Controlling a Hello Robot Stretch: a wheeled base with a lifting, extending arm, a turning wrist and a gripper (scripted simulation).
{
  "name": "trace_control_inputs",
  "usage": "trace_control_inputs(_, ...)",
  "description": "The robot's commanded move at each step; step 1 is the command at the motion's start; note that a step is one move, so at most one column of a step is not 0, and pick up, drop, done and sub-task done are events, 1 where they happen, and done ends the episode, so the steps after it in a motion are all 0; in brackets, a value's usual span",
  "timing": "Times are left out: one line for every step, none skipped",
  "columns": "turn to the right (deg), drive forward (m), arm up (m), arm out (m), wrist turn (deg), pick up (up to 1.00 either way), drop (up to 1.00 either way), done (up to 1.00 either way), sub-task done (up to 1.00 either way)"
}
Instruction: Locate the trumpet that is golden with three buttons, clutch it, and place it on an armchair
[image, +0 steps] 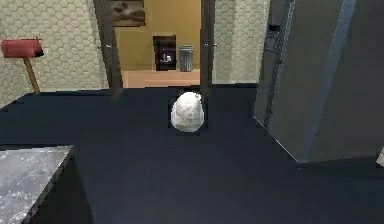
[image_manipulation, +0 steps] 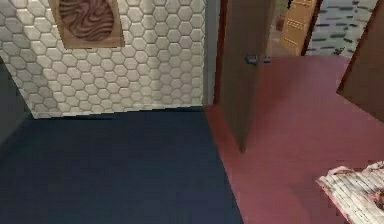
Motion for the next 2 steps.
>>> trace_control_inputs(-6.0, 0.0, 0.0, 0.0, 0.0, 0.0, 0.0, 0.0, 0.0)
trace_control_inputs(0.0, 1.0, 0.0, 0.0, 0.0, 0.0, 0.0, 0.0, 0.0)
